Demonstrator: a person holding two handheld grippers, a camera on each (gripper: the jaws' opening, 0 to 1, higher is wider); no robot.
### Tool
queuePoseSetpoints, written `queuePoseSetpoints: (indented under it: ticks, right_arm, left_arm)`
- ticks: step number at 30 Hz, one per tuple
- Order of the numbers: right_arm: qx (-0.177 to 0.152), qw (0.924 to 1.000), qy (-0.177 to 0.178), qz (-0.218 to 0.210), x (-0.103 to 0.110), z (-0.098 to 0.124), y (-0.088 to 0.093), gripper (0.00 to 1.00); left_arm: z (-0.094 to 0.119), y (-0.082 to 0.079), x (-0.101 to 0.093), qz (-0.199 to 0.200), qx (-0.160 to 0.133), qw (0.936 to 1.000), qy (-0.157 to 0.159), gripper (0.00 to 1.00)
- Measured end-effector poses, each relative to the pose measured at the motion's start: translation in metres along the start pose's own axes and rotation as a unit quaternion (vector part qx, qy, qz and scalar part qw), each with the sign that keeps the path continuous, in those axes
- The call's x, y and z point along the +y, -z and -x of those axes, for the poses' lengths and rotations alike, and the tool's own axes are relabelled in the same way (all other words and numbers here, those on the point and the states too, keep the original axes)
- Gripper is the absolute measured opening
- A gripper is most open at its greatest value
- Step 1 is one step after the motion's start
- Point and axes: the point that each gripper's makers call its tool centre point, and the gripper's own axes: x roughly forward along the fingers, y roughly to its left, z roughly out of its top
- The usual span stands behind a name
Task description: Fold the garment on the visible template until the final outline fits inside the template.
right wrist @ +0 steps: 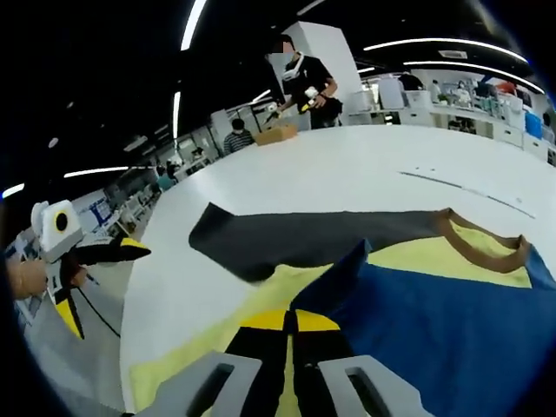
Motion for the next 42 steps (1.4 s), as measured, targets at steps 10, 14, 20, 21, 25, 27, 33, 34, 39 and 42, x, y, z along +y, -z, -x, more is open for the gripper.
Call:
queuePoseSetpoints:
  ticks: [10, 14, 20, 21, 25, 27, 33, 34, 39, 42]
  right_arm:
    - [-0.039, 0.9967, -0.066, 0.028, 0.03, 0.01, -0.019, 0.05]
    - [-0.031, 0.9977, -0.051, 0.034, 0.025, 0.013, -0.016, 0.12]
    - [-0.018, 0.9977, -0.016, 0.063, 0.006, 0.019, -0.01, 0.36]
    - [-0.018, 0.9975, -0.006, 0.068, 0.001, 0.021, -0.01, 0.39]
    - [-0.02, 0.9969, 0.023, 0.073, -0.017, 0.029, -0.01, 0.52]
    - [-0.02, 0.9962, 0.033, 0.078, -0.024, 0.033, -0.01, 0.58]
    - [-0.022, 0.993, 0.067, 0.094, -0.046, 0.052, -0.011, 0.7]
    - [-0.023, 0.9922, 0.076, 0.096, -0.052, 0.056, -0.012, 0.71]
    - [-0.019, 0.9898, 0.098, 0.101, -0.068, 0.074, -0.009, 0.73]
    - [-0.016, 0.9877, 0.111, 0.109, -0.076, 0.084, -0.006, 0.73]
  left_arm:
    - [-0.001, -0.001, 0.0, 0.001, -0.001, 1.0, -0.001, 0.94]
    - [-0.002, -0.003, -0.001, -0.001, -0.003, 1.0, 0.001, 0.95]
    - [-0.002, -0.004, 0.0, -0.003, -0.007, 1.0, -0.003, 0.97]
    - [-0.002, -0.004, 0.0, -0.003, -0.007, 1.0, -0.004, 0.97]
    - [-0.002, -0.004, 0.002, -0.006, -0.007, 0.9999, -0.007, 0.99]
    - [-0.002, -0.005, 0.002, -0.005, -0.008, 0.9999, -0.008, 0.99]
    - [-0.002, -0.006, 0.005, -0.009, -0.007, 0.9999, -0.013, 0.99]
    - [-0.002, -0.006, 0.006, -0.009, -0.006, 0.9998, -0.015, 0.99]
    - [-0.002, -0.006, 0.013, -0.011, -0.005, 0.9995, -0.028, 0.99]
    - [0.0, -0.008, 0.019, -0.012, -0.007, 0.9993, -0.036, 0.99]
